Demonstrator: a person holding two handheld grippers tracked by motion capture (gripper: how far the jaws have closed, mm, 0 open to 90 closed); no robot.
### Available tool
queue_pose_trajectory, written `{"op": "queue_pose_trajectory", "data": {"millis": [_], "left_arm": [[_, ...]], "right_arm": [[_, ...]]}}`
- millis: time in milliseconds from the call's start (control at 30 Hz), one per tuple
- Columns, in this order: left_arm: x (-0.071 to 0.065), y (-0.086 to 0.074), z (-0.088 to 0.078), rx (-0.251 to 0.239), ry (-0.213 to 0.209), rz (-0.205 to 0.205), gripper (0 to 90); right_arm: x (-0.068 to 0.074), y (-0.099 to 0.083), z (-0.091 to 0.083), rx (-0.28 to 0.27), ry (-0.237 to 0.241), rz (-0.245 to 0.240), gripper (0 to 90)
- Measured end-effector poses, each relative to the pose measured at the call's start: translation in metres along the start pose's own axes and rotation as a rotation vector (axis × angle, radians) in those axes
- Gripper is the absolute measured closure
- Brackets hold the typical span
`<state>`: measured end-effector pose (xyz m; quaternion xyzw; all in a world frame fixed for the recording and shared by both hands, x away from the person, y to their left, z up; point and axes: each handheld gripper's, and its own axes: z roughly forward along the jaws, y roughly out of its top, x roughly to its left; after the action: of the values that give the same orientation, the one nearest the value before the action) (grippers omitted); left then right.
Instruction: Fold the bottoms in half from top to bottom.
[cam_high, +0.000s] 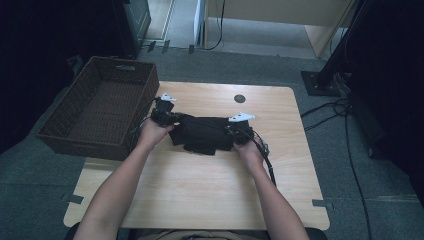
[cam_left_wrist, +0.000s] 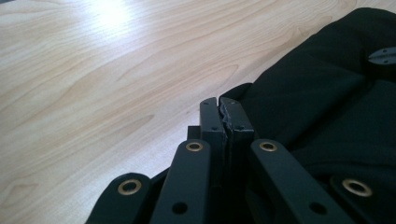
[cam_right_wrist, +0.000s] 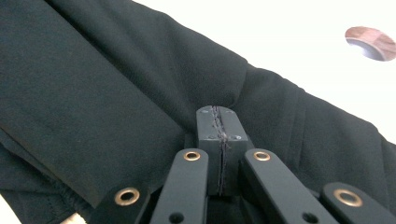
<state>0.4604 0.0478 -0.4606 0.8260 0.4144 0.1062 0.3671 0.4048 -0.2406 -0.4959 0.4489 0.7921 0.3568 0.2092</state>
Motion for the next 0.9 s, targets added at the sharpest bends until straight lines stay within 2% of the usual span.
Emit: {"op": "queue_pose_trajectory", "data": {"millis": [33,100,167,300,533,633,700,800,900], "left_arm": [[-0.001,-0.002,0.001,0.008,-0.008,-0.001,88.6],[0.0,-0.005,0.003,0.03,-0.037,-0.031,84.8],[-0.001,-0.007,0.0,0.033,-0.052,-0.026,79.3],[-0.006,0.0,-0.012,-0.012,-0.052,-0.001,70.1],[-0.022,0.011,-0.033,-0.065,-0.048,0.076,64.0],[-0.031,0.011,-0.036,-0.072,-0.086,0.086,66.0],[-0.038,0.008,-0.034,-0.065,-0.105,0.089,67.1],[-0.046,-0.005,-0.029,-0.062,-0.115,0.065,63.7],[-0.054,-0.025,-0.025,-0.05,-0.097,0.071,60.2]], "right_arm": [[-0.001,0.0,-0.001,-0.002,-0.008,-0.004,90.0],[-0.002,-0.002,-0.002,-0.001,-0.021,0.011,89.4],[-0.005,-0.003,-0.006,-0.006,-0.015,0.034,85.6],[-0.009,-0.001,-0.017,-0.036,0.009,0.064,78.6],[-0.001,0.005,-0.037,-0.066,0.012,0.036,76.6],[0.005,0.008,-0.041,-0.076,0.024,0.036,76.2],[0.009,0.009,-0.041,-0.082,0.037,0.039,75.9],[0.017,0.01,-0.039,-0.09,0.066,0.058,74.1],[0.026,0.009,-0.036,-0.089,0.073,0.061,73.0]]}}
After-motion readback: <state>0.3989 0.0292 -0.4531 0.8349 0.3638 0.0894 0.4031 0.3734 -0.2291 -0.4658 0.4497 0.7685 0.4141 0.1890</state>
